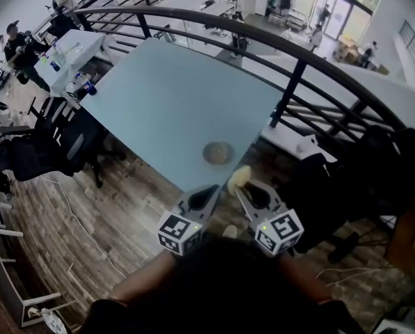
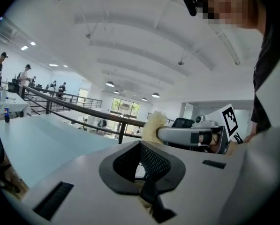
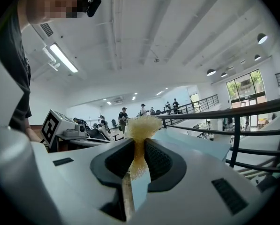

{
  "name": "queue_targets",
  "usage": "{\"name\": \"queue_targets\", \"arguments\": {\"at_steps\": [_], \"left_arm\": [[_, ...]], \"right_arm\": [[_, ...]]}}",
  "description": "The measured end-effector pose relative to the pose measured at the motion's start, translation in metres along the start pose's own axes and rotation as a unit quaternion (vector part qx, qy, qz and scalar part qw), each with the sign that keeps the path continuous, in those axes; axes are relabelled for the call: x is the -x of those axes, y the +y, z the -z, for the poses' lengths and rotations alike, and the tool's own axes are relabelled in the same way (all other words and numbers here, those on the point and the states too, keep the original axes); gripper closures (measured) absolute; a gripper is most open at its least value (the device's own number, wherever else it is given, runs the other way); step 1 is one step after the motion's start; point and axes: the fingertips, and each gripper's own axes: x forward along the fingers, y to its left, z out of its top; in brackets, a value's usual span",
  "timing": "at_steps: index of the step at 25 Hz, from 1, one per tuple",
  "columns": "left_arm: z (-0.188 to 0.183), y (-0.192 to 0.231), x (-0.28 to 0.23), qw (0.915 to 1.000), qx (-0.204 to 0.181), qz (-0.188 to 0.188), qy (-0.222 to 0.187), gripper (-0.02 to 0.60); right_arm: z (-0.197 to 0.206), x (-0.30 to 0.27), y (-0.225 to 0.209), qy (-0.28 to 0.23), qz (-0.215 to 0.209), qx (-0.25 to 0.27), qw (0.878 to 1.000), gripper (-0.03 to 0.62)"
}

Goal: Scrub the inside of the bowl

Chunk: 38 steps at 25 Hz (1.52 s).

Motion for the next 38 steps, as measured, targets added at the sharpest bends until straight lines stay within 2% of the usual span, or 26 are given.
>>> {"name": "queue_targets", "arguments": {"at_steps": [7,13,18,25,28,33,38], "left_arm": [[-0.003,0.011,-0.042,0.9985,-0.006,0.052,0.014,0.584],[-0.023,0.036,-0.062,0.9950,-0.021,0.097,0.016,0.584],[-0.031,0.072,-0.072,0.9914,-0.027,0.126,0.023,0.584],[-0.046,0.129,-0.074,0.9842,-0.052,0.165,0.038,0.584],[-0.049,0.156,-0.071,0.9813,-0.051,0.180,0.046,0.584],[-0.042,0.181,-0.066,0.9764,-0.058,0.201,0.054,0.578],[-0.026,0.196,-0.074,0.9707,-0.022,0.225,0.081,0.540]], "right_arm": [[0.001,-0.002,-0.036,-0.009,0.060,-0.007,0.998,0.519],[-0.007,-0.023,-0.054,-0.013,0.118,-0.016,0.993,0.519],[-0.014,-0.054,-0.057,-0.023,0.155,-0.009,0.988,0.519],[-0.015,-0.109,-0.059,-0.024,0.202,-0.025,0.979,0.519],[-0.019,-0.130,-0.056,-0.025,0.224,-0.033,0.974,0.519],[-0.003,-0.149,-0.043,-0.011,0.252,-0.058,0.966,0.519],[0.008,-0.157,-0.042,-0.003,0.273,-0.093,0.958,0.519]]}}
